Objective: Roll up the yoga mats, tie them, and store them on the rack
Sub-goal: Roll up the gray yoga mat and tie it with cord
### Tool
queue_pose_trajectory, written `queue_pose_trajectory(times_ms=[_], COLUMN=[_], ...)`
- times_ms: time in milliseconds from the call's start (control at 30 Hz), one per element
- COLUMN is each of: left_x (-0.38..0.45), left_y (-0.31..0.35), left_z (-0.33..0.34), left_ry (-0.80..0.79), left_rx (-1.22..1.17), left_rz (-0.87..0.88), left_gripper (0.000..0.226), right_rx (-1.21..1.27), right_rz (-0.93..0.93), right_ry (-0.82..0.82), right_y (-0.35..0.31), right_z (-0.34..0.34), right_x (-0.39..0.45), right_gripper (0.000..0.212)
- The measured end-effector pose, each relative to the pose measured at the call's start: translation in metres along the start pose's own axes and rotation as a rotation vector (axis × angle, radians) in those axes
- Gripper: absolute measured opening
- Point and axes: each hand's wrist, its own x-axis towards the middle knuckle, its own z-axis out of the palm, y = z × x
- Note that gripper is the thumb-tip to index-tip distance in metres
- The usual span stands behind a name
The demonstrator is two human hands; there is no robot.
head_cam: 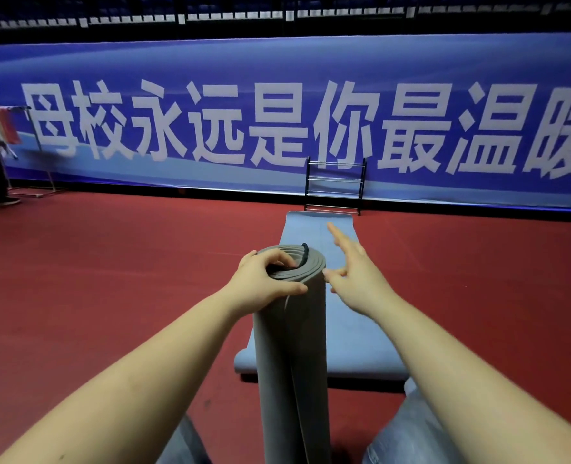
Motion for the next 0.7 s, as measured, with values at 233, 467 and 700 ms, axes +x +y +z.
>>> queue_pose_trajectory(times_ms=[233, 467, 700], left_x=[-0.009, -0.01, -0.01], left_y=[0.011, 0.003, 0.004], left_z=[-0.002, 0.001, 0.005], left_ry=[-0.083, -0.061, -0.054], left_rx=[0.002, 0.039, 0.044], left_rz=[0.049, 0.046, 0.03], left_gripper=[0.037, 0.045, 0.041], right_rx=[-0.531, -0.848, -0.734], right_rz=[-0.195, -0.364, -0.429], right_ry=[-0.416, -0.322, -0.15], right_y=[-0.032, -0.032, 0.0], right_z=[-0.031, -0.037, -0.042], right_x=[0.032, 0.034, -0.001], right_gripper=[0.028, 0.02, 0.022])
